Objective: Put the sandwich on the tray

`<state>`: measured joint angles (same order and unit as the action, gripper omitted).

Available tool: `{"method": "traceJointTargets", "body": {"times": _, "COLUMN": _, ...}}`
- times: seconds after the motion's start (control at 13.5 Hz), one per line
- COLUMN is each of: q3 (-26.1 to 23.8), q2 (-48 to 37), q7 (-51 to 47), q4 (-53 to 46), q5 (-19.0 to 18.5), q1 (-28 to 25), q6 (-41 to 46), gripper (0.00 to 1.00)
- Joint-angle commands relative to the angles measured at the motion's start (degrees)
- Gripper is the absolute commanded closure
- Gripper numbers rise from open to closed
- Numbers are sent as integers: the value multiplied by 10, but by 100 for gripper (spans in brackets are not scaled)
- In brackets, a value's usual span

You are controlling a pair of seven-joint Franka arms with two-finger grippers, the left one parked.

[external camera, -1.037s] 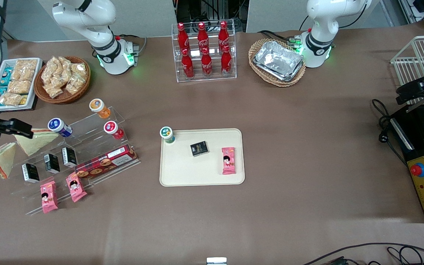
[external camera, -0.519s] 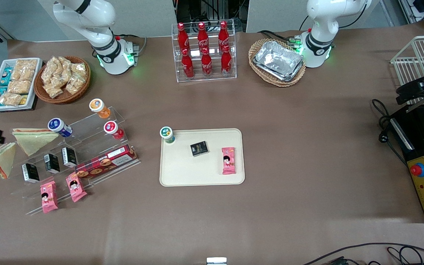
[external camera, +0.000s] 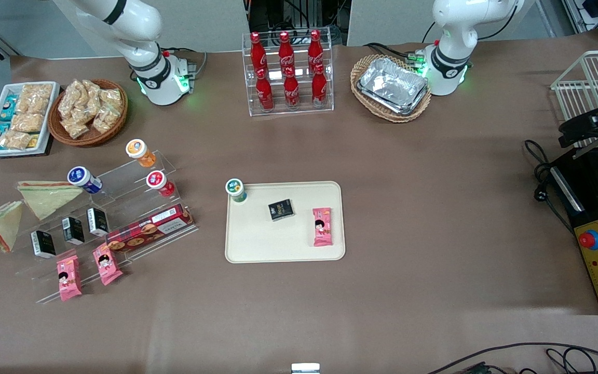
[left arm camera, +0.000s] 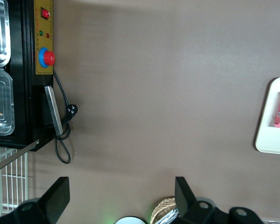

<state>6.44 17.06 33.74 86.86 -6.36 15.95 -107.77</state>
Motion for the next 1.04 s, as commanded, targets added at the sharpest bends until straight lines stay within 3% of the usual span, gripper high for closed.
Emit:
{"method": "traceJointTargets", "body": {"times": 0.0, "q3": -6, "q2": 33, "q7": 74, "q4": -5, "q5": -15, "q1": 24, "q6": -44, "gripper": 0}}
{"method": "traceJointTargets", "body": {"times": 0.59, "q3": -6, "q2": 64, "q7": 76, "q4": 52, "q5": -7, "q1": 49, "q6": -89, "gripper": 2}}
{"method": "traceJointTargets", "body": {"times": 0.81, "q3": -6, "q2": 75, "q7": 68, "q4": 67, "q5": 19, "q1": 58, "q6": -104, "gripper": 2}}
{"method": "traceJointTargets", "body": {"times": 0.89, "q3": -6, "q2": 76, "q7": 68, "q4": 74, "q5": 20, "q1": 59, "q6": -110, "gripper": 9}}
{"method": "traceJointTargets", "body": {"times": 0.96, "q3": -6, "q2": 76, "q7": 69, "q4": 75, "q5": 20, "q1": 61, "q6": -109, "gripper": 26}}
